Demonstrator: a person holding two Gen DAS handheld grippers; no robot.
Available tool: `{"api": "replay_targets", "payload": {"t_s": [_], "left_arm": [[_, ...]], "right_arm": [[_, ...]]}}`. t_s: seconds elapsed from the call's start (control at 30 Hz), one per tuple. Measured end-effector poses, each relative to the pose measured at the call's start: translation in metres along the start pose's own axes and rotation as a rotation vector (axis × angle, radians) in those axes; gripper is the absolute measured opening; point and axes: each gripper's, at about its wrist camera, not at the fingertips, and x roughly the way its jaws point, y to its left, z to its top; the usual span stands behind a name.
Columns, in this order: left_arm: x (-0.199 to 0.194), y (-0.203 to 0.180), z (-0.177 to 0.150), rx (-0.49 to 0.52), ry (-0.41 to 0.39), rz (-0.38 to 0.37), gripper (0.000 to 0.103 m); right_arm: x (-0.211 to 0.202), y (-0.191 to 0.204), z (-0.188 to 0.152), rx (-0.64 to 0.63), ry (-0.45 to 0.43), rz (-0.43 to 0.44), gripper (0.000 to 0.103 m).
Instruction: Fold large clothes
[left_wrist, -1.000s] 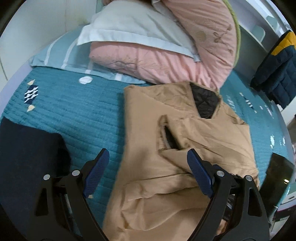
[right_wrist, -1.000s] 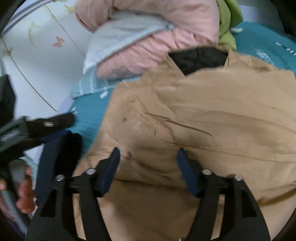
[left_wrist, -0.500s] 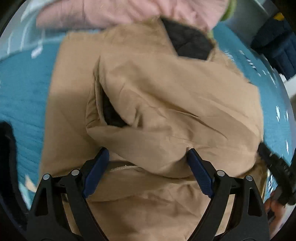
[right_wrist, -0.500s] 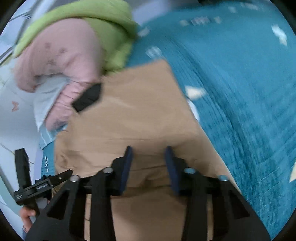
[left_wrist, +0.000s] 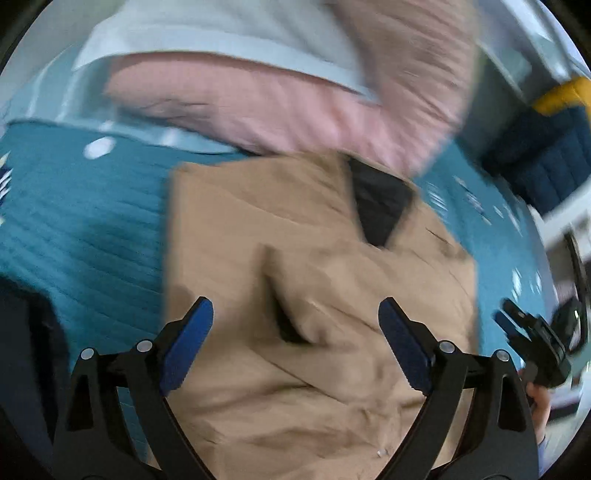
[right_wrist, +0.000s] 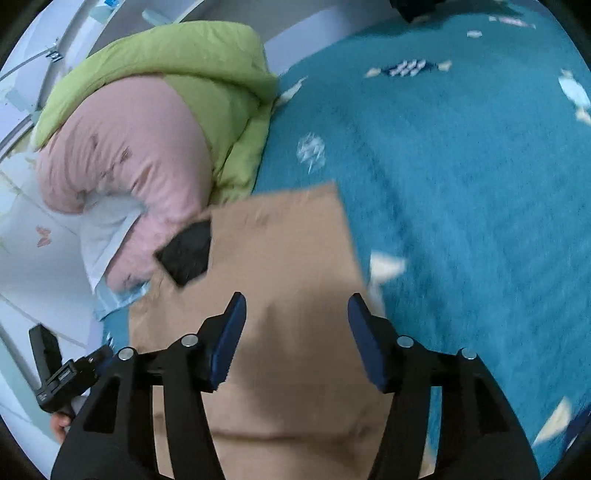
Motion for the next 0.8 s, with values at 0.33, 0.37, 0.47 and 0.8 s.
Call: {"api": "replay_targets", "payload": {"t_s": [0.33, 0.37, 0.47, 0.8], "left_arm": [[0.045, 0.055, 0.051, -0.12, 0.046, 0.153, 0.091], [0.05, 0.054, 0.053, -0.115, 0.051, 0.165, 0.091], [0.069, 0.055, 0.061, -0.091, 0.097, 0.188, 0.091], [0.1, 0.05, 0.065, -0.072, 0.124, 0.209, 0.054]], "right_arm": [[0.072, -0.02, 0.052, 0.134, 0.089, 0.038, 0.06], [0.077, -0.021, 0.054, 0.135, 0.1, 0.028, 0.06], [0.097, -0.024, 0.058, 0.113, 0.151, -0.026, 0.06], [0.114, -0.019, 0.064, 0.005, 0.225, -0.034, 0.03]]}}
